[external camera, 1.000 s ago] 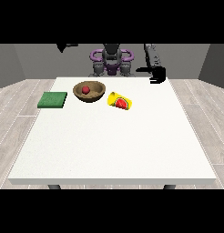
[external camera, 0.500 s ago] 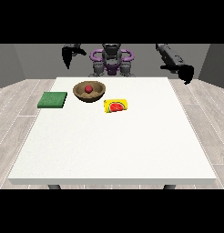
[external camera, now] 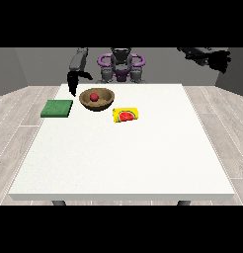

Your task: Pick the cup and pour the ball into the bowl, then pick the bowl and place it on the pad

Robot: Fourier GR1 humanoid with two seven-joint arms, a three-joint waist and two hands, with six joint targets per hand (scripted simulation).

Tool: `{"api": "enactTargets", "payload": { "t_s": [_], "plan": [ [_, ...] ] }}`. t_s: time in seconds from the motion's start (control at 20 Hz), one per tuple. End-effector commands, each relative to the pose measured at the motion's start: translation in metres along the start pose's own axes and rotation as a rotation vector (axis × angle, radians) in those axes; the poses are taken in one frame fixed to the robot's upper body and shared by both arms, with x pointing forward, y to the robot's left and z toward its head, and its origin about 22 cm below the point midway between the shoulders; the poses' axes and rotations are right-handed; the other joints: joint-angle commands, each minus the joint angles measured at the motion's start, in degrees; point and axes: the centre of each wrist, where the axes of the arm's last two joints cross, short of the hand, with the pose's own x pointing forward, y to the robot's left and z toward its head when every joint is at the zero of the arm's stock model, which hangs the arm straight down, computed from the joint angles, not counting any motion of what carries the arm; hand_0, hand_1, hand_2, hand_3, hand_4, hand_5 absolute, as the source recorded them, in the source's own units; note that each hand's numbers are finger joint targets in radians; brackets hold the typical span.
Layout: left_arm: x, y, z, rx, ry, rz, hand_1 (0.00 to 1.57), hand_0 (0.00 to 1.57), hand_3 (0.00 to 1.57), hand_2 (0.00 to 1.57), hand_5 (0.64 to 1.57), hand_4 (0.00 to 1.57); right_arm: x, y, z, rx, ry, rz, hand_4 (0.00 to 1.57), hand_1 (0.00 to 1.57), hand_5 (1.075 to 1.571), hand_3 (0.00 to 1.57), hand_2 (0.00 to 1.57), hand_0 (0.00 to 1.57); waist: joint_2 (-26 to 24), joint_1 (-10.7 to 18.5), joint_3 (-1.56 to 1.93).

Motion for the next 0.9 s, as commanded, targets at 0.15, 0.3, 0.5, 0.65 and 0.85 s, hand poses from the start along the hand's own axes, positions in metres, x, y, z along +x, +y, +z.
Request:
{"api": "enactTargets", "payload": {
  "t_s": [0.15,0.3,0.5,0.65,0.85],
  "plan": [
    [0.062,0.011,-0.035,-0.040,-0.041,-0.012,0.00,0.00,0.00,0.00,1.548,0.00,-0.039,-0.026,-0.015,-0.029,0.030,-0.022,0.28,0.00,1.571,0.00,0.00,0.00,1.64,0.75,-0.01],
    [0.071,0.015,-0.038,-0.010,-0.070,-0.024,0.00,0.00,0.00,0.00,1.542,0.00,-0.055,-0.016,-0.018,-0.030,0.060,-0.065,0.31,0.00,1.568,0.00,0.00,0.00,1.62,0.23,-0.03],
    [0.085,0.027,-0.043,-0.007,-0.082,-0.013,0.00,0.00,0.00,0.00,1.535,0.00,-0.053,-0.009,-0.038,-0.042,0.085,-0.084,0.41,0.00,1.571,0.00,0.00,0.00,2.43,-0.40,-0.07],
    [0.085,0.010,-0.045,-0.057,-0.031,0.005,0.00,0.00,0.00,0.00,1.539,0.00,-0.073,-0.017,-0.032,-0.082,0.157,-0.071,0.40,0.00,1.571,0.00,0.00,0.00,-0.62,1.67,-0.04],
    [0.104,0.023,-0.047,-0.049,-0.085,-0.006,0.00,0.00,0.00,0.00,1.528,0.00,-0.088,-0.021,-0.020,-0.085,0.128,-0.071,0.38,0.00,1.571,0.00,0.00,0.00,2.49,1.99,-0.03]
  ]
}}
